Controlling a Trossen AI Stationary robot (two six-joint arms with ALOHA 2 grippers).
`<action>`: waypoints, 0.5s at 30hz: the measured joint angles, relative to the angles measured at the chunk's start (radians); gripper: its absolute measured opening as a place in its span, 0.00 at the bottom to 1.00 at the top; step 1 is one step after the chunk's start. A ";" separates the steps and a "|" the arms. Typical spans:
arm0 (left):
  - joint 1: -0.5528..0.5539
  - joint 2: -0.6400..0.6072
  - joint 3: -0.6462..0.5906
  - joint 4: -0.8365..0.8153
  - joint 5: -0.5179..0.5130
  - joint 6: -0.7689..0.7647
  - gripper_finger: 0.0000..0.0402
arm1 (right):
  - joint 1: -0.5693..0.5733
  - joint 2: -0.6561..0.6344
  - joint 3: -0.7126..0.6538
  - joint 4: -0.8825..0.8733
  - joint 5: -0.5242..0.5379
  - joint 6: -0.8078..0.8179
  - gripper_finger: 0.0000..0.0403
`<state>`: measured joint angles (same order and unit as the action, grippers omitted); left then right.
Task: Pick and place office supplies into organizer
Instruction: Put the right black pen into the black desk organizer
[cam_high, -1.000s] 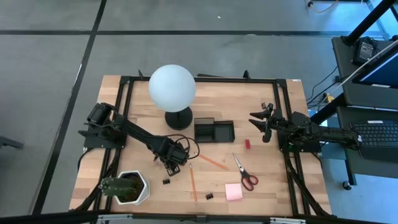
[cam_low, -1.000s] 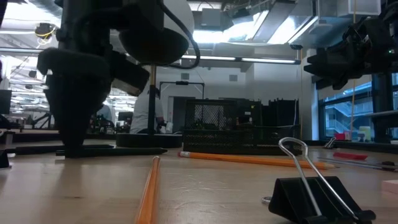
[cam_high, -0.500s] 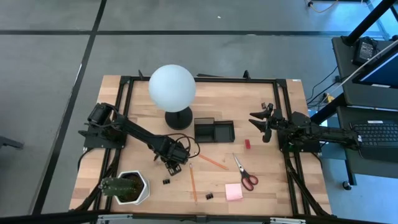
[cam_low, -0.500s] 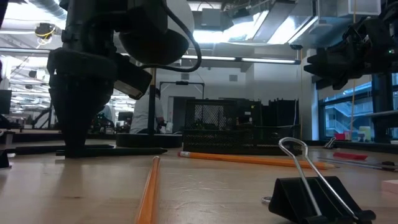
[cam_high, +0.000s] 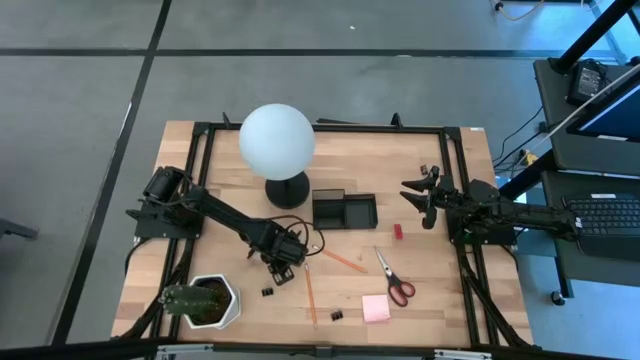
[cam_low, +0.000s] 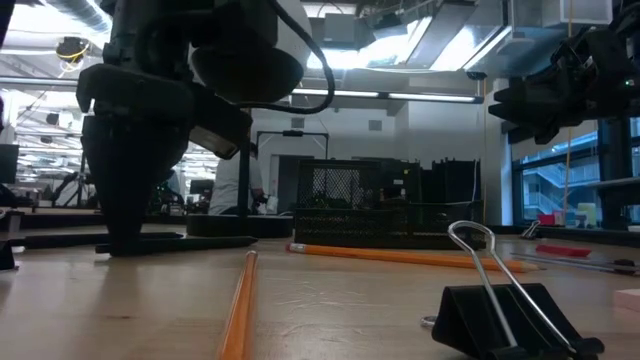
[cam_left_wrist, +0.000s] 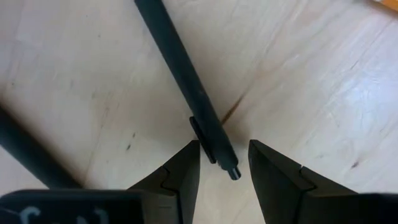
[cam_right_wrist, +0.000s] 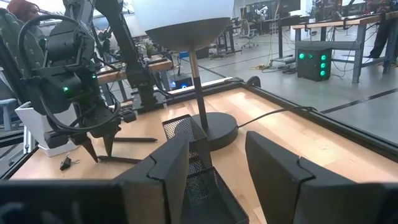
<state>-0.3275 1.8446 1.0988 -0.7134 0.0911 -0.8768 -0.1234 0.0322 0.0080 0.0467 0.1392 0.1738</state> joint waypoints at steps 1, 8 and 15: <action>0.000 0.000 0.000 0.001 0.000 0.000 0.32 | 0.000 0.000 0.000 0.000 0.000 0.000 0.40; -0.001 0.000 0.001 0.002 -0.011 -0.027 0.32 | 0.000 0.000 0.000 0.000 0.000 0.000 0.40; -0.002 0.000 0.006 -0.035 -0.053 -0.071 0.32 | 0.000 0.000 0.000 0.000 0.000 0.000 0.40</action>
<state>-0.3300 1.8448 1.1044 -0.7487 0.0382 -0.9480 -0.1234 0.0326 0.0078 0.0467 0.1390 0.1738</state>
